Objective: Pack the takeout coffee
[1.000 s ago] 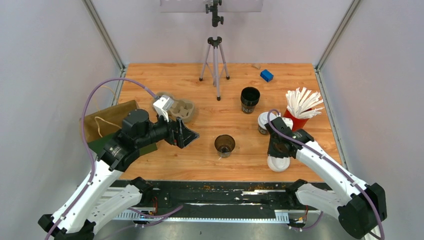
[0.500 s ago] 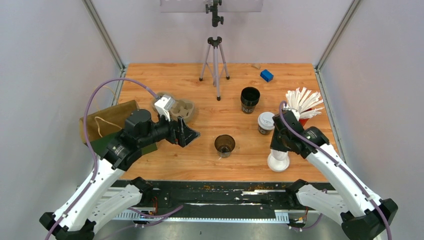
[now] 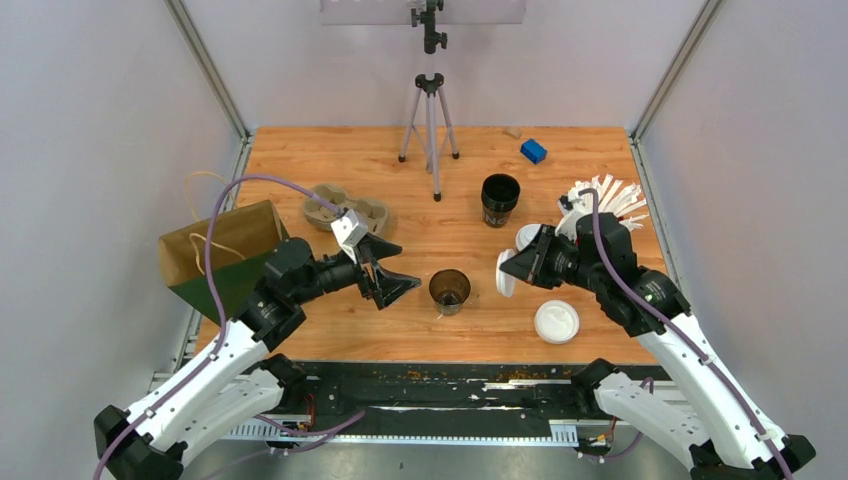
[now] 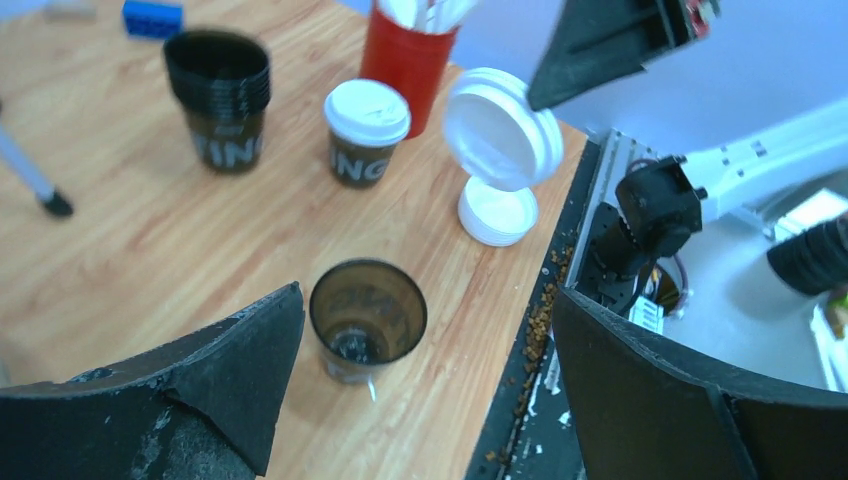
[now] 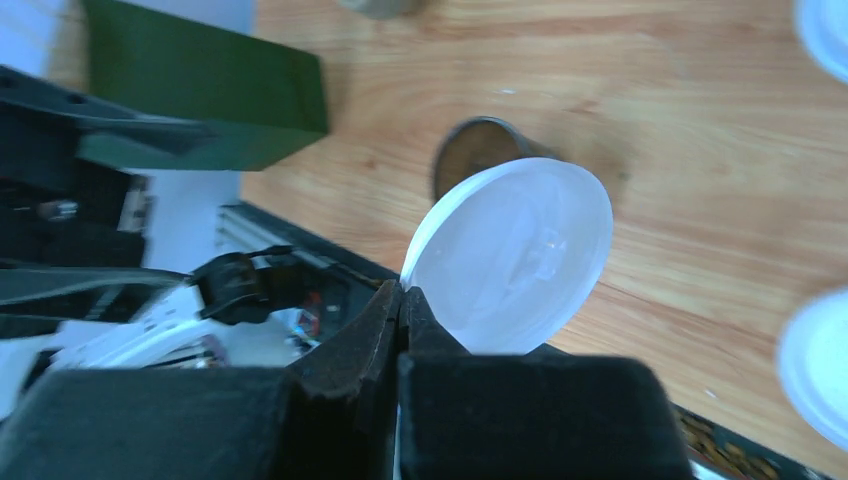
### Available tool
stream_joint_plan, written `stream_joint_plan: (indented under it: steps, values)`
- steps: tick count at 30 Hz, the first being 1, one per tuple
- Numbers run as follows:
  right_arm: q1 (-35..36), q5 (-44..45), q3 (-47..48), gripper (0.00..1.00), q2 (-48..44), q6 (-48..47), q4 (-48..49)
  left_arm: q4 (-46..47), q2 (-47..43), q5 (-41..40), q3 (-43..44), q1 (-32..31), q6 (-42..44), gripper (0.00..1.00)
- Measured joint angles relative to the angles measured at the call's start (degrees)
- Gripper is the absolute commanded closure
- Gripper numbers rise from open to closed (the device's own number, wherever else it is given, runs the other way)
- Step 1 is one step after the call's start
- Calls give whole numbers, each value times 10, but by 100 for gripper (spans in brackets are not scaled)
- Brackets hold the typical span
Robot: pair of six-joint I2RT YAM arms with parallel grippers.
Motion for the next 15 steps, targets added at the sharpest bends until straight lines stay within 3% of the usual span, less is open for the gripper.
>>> stream_joint_plan:
  steps: [15]
  values:
    - [29, -142, 0, 100, 10, 92, 221, 212, 124, 66, 2, -98, 184, 0]
